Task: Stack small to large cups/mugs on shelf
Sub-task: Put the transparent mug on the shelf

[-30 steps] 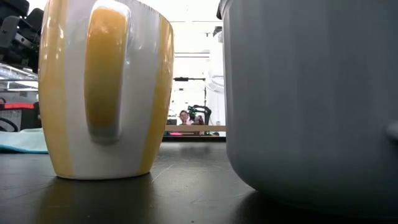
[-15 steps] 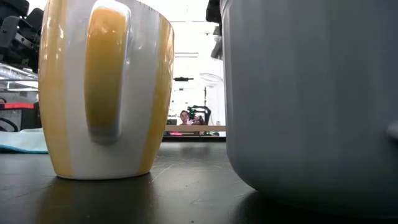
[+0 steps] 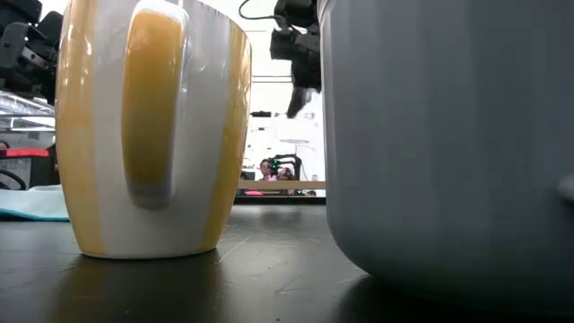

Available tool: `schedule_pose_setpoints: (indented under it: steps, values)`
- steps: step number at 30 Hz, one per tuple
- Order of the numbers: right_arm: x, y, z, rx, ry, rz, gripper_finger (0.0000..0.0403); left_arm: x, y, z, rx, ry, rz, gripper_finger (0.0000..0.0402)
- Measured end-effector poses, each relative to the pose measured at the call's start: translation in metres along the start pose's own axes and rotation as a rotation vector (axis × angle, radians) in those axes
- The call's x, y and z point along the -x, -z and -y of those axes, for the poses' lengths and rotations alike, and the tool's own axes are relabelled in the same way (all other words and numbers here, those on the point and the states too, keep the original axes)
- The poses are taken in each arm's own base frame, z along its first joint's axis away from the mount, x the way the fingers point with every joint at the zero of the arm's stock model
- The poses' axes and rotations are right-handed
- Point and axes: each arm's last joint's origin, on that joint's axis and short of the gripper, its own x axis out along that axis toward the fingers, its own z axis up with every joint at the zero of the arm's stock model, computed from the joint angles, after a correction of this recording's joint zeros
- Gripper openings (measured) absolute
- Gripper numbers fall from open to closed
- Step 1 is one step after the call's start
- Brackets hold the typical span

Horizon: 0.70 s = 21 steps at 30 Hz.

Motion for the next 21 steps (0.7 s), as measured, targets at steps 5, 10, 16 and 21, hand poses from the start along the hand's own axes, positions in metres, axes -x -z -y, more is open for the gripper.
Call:
schedule_pose_setpoints:
  steps: [5, 10, 16, 21]
  values:
    - [-0.005, -0.016, 0.006, 0.027, -0.002, 0.015, 0.0, 0.0, 0.0, 0.0, 0.0, 0.0, 0.0, 0.0033]
    - [-0.013, -0.022, 0.01, 0.056, 0.0, 0.023, 0.0, 0.0, 0.0, 0.0, 0.0, 0.0, 0.0, 0.0033]
    - [-0.026, -0.024, 0.02, 0.045, 0.014, 0.042, 0.0, 0.0, 0.0, 0.0, 0.0, 0.0, 0.0, 0.0033]
    - [-0.03, -0.028, 0.02, 0.055, 0.021, 0.075, 0.0, 0.0, 0.0, 0.0, 0.0, 0.0, 0.0, 0.0033]
